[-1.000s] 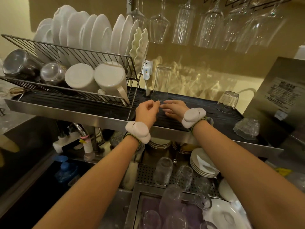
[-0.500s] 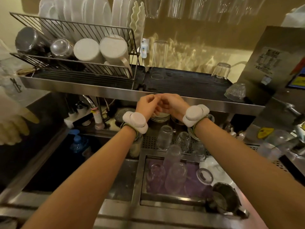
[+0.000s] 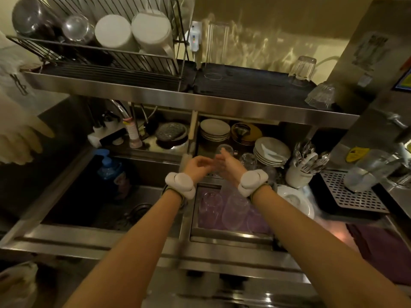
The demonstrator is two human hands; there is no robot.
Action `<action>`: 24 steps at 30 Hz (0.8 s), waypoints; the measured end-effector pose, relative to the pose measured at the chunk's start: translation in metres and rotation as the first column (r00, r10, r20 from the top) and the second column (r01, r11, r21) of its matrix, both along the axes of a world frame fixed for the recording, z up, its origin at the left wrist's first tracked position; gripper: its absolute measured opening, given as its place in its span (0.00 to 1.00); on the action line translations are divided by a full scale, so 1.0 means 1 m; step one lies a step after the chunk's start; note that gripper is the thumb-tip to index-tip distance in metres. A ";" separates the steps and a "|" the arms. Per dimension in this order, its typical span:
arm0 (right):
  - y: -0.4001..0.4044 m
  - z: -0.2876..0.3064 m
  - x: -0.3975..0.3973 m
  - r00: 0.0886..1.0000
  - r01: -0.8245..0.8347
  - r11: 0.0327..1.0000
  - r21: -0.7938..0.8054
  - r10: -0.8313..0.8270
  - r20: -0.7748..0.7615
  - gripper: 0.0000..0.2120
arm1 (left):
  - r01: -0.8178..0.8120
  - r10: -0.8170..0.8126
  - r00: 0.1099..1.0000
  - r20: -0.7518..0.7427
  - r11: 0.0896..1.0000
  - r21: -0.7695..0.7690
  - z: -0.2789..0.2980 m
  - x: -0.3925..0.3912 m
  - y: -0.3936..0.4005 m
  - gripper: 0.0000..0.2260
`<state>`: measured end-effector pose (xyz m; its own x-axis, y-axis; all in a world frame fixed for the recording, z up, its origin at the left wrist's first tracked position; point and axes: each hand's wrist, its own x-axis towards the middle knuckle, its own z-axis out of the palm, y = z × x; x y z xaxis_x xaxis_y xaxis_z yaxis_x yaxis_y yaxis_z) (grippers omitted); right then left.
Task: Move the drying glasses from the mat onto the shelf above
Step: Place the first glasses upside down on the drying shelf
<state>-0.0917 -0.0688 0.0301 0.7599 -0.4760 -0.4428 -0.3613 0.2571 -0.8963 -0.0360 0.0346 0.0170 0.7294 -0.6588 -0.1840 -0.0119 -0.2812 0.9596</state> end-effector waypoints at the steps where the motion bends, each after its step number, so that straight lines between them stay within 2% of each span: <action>1: 0.000 -0.011 -0.002 1.000 -0.001 1.000 -0.009 0.001 -0.026 0.28 | -0.001 0.002 1.000 -0.018 1.000 0.031 -0.008 -0.002 0.003 0.17; 5: 0.001 -0.042 -0.013 0.990 -0.063 0.995 -0.072 0.054 -0.127 0.31 | 0.046 -0.036 0.994 -0.106 0.995 0.090 -0.034 -0.007 0.014 0.26; 9: 0.007 -0.060 -0.016 0.986 -0.077 0.996 -0.040 0.071 -0.150 0.34 | 0.141 -0.118 0.979 -0.168 0.981 0.133 -0.050 -0.015 0.017 0.30; 16: 0.010 -0.085 -0.019 0.968 -0.102 0.992 -0.075 0.081 -0.237 0.35 | 0.197 -0.170 0.974 -0.147 0.960 0.197 -0.073 -0.028 0.009 0.31; 21: 0.010 -0.088 -0.019 0.970 -0.104 0.993 -0.058 0.088 -0.228 0.28 | 0.156 -0.140 0.987 -0.074 0.948 0.277 -0.084 -0.028 0.001 0.32; 24: 0.007 -0.090 -0.018 0.968 -0.105 0.993 -0.045 0.092 -0.235 0.32 | 0.169 -0.155 0.985 -0.069 0.939 0.300 -0.084 -0.027 -0.001 0.34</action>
